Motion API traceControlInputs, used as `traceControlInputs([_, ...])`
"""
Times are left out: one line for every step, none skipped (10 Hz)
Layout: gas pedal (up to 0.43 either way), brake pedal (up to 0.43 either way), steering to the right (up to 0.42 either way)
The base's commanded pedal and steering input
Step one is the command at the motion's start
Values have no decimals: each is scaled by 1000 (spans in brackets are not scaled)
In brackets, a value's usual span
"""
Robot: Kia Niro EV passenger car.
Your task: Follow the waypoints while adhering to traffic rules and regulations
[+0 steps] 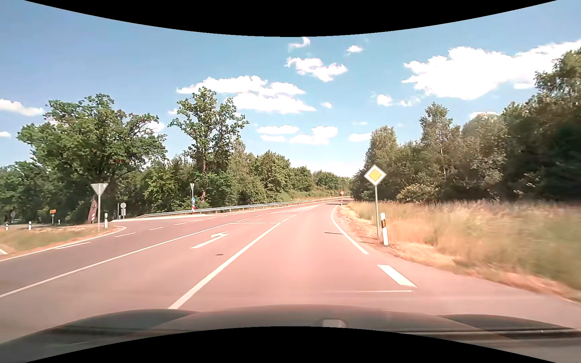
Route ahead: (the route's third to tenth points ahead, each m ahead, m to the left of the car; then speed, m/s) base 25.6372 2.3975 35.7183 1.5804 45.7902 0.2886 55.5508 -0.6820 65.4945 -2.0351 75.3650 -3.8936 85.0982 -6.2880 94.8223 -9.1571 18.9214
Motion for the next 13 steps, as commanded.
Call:
traceControlInputs([209,0,12])
traceControlInputs([209,0,13])
traceControlInputs([209,0,13])
traceControlInputs([209,0,14])
traceControlInputs([209,0,14])
traceControlInputs([209,0,14])
traceControlInputs([209,0,14])
traceControlInputs([209,0,14])
traceControlInputs([209,0,14])
traceControlInputs([209,0,13])
traceControlInputs([209,0,13])
traceControlInputs([209,0,13])
traceControlInputs([209,0,12])
